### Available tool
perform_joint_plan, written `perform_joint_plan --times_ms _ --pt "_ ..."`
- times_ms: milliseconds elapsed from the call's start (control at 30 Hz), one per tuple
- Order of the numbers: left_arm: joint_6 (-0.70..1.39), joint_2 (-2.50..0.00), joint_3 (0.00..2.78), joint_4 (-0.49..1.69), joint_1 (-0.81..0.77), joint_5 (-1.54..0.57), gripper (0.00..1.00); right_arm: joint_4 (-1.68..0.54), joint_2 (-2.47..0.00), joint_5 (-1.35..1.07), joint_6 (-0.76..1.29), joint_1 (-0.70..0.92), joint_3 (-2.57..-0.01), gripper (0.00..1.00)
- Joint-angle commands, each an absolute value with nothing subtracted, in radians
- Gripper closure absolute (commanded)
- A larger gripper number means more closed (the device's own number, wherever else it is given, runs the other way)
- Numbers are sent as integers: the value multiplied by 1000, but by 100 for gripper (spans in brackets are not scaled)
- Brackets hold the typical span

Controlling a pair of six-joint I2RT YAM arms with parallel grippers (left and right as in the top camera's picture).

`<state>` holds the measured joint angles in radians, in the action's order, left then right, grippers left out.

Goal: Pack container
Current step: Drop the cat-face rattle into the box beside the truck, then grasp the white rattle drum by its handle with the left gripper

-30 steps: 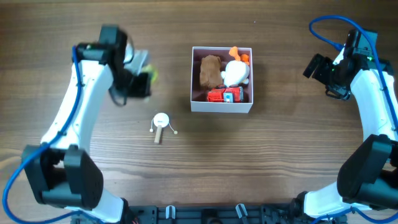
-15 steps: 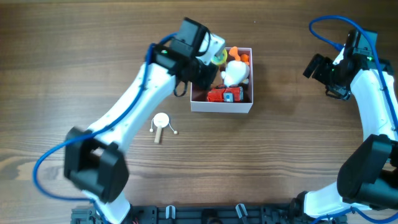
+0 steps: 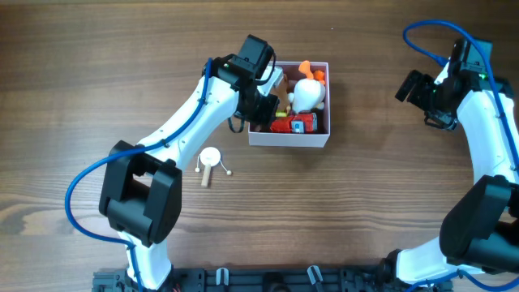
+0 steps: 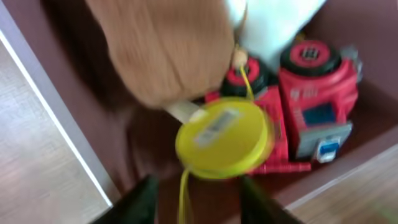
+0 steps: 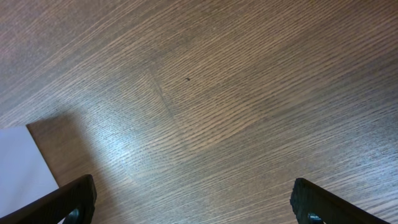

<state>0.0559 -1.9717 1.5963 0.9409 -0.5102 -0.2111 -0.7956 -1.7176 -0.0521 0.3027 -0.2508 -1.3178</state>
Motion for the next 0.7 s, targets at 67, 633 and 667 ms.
perform_joint_plan --times_ms 67,633,667 --pt "99 -1869 1685 1039 -506 -245 65 -793 -1723 -61 316 -255 -1316 0" --pt "184 -1750 1464 1294 -393 -27 46 -793 -1723 -61 316 -255 -1316 0" --pt "196 -1750 1412 1261 -377 -38 45 -793 -1723 -61 316 -255 -1316 0"
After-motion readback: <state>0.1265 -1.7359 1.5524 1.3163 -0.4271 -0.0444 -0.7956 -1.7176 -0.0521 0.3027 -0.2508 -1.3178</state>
